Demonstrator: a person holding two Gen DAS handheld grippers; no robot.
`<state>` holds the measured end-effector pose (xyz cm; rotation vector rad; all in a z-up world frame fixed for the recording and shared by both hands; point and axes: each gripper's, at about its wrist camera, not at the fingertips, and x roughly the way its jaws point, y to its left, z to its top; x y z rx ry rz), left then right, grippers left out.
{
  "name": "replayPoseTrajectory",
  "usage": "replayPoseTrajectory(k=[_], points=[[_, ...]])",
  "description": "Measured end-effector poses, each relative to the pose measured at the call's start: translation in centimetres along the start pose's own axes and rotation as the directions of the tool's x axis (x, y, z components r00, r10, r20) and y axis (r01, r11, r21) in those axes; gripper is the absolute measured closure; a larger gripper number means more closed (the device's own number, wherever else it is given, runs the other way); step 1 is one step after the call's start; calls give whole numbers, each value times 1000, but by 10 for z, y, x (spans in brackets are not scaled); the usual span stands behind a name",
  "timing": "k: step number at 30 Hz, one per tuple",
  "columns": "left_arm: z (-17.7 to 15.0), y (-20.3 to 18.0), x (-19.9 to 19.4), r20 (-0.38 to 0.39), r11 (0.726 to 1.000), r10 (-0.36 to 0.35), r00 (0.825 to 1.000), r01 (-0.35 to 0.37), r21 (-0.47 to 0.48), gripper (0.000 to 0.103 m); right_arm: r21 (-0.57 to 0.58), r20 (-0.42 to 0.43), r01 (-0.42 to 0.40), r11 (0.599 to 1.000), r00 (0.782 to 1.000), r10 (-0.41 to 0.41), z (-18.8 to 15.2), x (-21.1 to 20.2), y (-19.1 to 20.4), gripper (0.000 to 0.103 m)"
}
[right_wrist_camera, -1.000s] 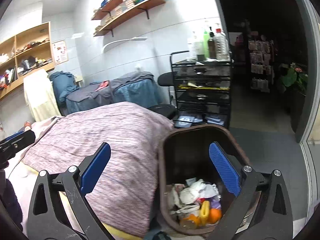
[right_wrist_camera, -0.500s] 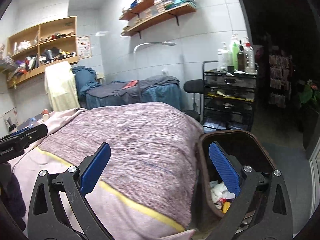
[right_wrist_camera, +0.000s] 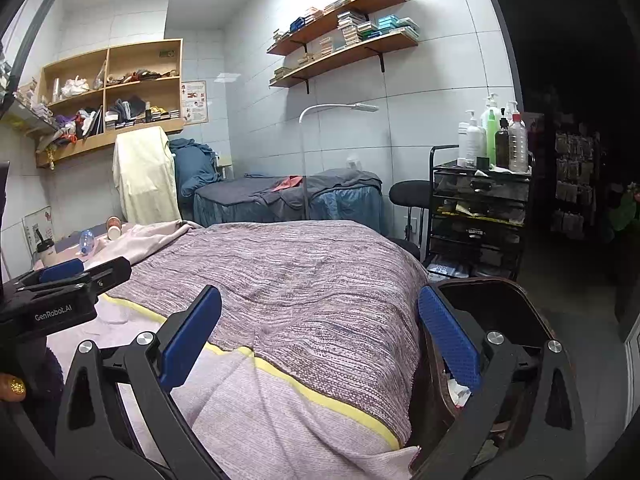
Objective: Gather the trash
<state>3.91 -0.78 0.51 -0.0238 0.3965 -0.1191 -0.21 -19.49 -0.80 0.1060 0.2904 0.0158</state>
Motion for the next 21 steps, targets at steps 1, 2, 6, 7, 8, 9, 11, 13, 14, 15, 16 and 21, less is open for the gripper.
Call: replayPoseTrajectory(k=[1,2,6,7,8,9,11,13,14,15,16,21], points=[[0,0,-1,1,1000,1,1000,-1,2,6,-3,0,1,1000,1000,-1,0,-1,1,6],[-1,0,-1,2,1000,1,1000,-1,1,6,-2,2,4,1000,1000,-4,0,-2,1,6],[-1,1,-2,4,1000,-4,1000,4,-3,6,7,12,8,1000,1000,-8,1,-6,-2,6],[-2,1,-2,5,1000,-4,1000,4,-5,6,8,13,9,1000,1000,-10,1,-6,-2,6],[-2,1,-2,5,1000,-5,1000,5,-6,6,9,12,9,1000,1000,-9,1,-6,-3,6],[-2,1,-2,5,1000,-5,1000,5,-5,6,12,14,11,1000,1000,-11,2,-6,-3,6],[-2,1,-2,6,1000,-3,1000,3,-3,6,15,17,14,1000,1000,-14,1,-7,-4,6],[-1,2,-3,9,1000,-3,1000,3,-2,6,16,19,15,1000,1000,-16,3,-7,-4,6],[-1,1,-4,10,1000,-3,1000,3,-2,6,16,19,16,1000,1000,-16,3,-7,-5,6],[-1,1,-4,11,1000,-3,1000,3,-3,6,16,20,16,1000,1000,-17,3,-7,-5,6],[-1,2,-4,10,1000,-4,1000,4,-4,6,17,21,16,1000,1000,-16,3,-7,-5,6],[-1,1,-5,12,1000,-2,1000,2,2,6,20,28,18,1000,999,-19,5,-8,-7,6]])
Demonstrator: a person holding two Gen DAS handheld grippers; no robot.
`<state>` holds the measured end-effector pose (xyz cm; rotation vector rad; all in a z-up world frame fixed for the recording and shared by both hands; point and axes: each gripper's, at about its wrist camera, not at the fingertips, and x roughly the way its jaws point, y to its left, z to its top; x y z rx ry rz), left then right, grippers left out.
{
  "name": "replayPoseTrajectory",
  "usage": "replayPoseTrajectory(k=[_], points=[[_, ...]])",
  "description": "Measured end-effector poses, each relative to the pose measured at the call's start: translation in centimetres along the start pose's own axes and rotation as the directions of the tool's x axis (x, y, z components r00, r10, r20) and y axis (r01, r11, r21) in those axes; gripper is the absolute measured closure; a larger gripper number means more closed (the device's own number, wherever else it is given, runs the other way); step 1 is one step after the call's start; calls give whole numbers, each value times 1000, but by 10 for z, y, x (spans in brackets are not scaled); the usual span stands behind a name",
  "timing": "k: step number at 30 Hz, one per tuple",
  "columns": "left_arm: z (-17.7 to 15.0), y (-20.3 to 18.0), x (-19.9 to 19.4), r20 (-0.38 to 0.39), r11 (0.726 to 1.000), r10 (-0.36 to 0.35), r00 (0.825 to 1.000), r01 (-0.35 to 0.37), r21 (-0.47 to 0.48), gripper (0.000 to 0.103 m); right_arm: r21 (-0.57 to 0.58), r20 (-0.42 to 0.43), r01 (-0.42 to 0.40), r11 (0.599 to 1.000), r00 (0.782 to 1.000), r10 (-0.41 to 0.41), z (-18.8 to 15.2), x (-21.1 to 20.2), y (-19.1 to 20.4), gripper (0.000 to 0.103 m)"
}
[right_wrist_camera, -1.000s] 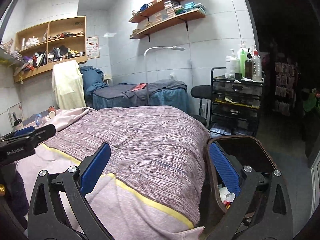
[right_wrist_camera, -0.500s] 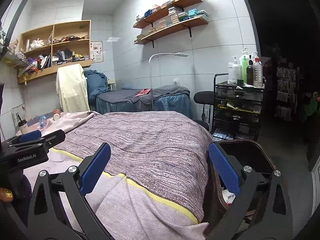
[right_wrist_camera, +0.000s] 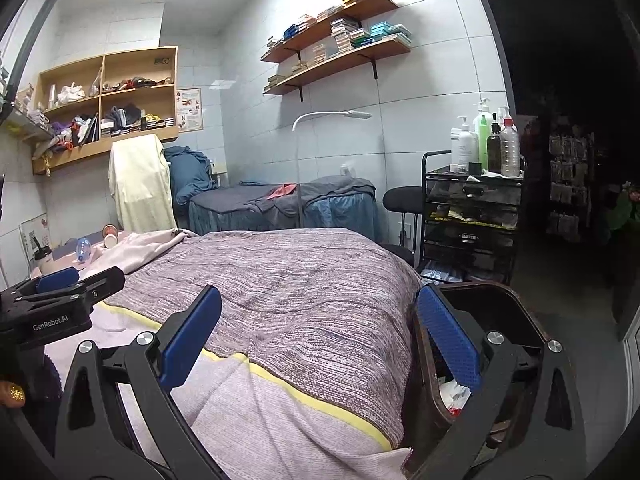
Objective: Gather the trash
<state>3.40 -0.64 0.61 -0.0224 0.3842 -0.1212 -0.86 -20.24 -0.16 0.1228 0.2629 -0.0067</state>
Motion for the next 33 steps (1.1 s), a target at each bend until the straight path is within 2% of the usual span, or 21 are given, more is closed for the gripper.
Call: replayPoseTrajectory(k=[33], points=[[0,-4,-2,-5,1000,-4,1000,4,0,6,5,-14,0,1000,1000,0,-2,1,3,6]])
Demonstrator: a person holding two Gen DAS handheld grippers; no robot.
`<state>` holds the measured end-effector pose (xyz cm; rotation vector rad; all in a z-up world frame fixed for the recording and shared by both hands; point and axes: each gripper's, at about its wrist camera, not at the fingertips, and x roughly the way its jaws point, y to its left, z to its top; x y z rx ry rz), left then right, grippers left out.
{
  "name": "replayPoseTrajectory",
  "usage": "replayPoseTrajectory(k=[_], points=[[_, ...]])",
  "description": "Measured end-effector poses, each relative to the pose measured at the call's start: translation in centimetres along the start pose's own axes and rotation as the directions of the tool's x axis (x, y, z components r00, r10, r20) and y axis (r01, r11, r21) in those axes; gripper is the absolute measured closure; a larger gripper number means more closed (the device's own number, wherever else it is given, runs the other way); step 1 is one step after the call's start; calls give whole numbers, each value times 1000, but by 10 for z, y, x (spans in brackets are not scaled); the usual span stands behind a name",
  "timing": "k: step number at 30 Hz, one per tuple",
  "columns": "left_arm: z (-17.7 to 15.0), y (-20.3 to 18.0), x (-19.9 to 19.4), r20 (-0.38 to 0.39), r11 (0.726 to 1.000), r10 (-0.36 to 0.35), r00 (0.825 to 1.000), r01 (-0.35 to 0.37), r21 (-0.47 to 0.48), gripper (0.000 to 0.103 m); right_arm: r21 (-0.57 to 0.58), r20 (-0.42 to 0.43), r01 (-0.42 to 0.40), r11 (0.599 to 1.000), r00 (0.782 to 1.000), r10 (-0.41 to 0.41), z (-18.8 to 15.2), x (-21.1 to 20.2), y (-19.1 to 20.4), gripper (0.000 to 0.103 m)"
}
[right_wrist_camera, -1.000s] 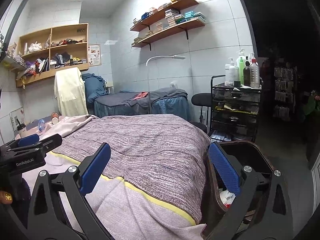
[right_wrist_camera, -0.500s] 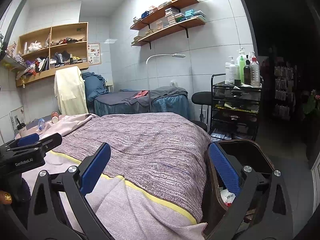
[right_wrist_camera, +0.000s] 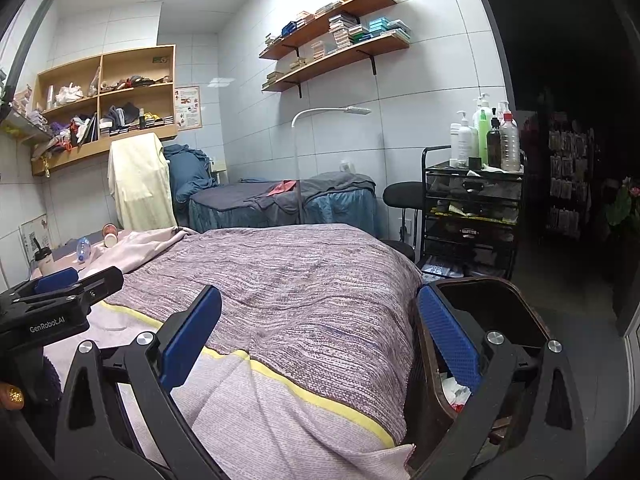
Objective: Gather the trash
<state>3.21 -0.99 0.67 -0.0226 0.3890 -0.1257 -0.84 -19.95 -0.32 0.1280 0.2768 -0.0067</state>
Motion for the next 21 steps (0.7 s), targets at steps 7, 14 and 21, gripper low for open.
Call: replayPoseTrajectory(k=[7,14,21], points=[[0,-1,-1,-1,1000,-2,1000,2,2,6,5,-2,1,1000,1000,-1,-1,1,0,6],[-1,1,-1,-4,1000,-4,1000,4,1,6,9,-9,1,1000,1000,-1,-3,1,1,6],[-3,1,1,-13,1000,-3,1000,3,-3,6,10,-18,5,1000,1000,-5,-4,5,1,6]])
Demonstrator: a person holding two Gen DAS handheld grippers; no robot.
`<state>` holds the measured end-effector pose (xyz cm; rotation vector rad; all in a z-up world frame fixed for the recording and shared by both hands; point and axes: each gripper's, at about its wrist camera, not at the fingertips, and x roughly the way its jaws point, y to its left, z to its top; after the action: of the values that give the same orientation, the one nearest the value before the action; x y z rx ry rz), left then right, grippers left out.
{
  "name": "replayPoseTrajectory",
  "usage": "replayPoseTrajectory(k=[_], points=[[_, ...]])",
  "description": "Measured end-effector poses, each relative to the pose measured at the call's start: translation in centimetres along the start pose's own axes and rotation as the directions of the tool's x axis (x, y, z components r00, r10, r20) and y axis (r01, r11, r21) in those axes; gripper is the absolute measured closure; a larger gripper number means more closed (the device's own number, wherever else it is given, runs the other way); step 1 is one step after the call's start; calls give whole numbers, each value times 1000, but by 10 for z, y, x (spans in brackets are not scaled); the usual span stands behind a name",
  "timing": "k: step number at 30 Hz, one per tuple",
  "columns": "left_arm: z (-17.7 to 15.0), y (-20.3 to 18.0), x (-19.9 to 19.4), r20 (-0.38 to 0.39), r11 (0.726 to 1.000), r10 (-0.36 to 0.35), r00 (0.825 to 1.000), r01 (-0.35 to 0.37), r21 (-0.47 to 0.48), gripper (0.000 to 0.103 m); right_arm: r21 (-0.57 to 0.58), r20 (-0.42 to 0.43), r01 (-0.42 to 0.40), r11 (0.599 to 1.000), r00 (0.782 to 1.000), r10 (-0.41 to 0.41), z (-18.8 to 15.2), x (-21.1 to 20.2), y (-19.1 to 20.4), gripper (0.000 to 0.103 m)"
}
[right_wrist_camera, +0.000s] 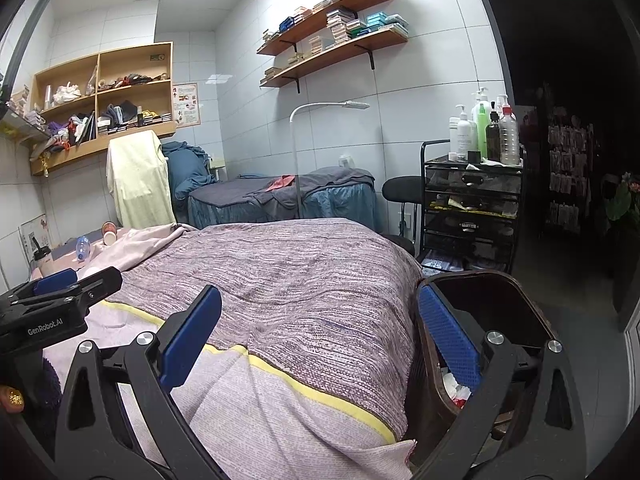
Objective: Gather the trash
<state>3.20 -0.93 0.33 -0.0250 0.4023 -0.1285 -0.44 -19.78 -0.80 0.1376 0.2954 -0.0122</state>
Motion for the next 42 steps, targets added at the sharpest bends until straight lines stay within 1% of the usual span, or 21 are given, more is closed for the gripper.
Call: replayPoseTrajectory(k=[8,42], points=[[-1,2,3,-14,1000,-1,1000,1,4,6,-1,-13,-1,1000,1000,1,-2,2,1,6],[-1,0,5,-18,1000,-5,1000,6,18,6,5,-23,-2,1000,1000,2,-5,5,4,6]])
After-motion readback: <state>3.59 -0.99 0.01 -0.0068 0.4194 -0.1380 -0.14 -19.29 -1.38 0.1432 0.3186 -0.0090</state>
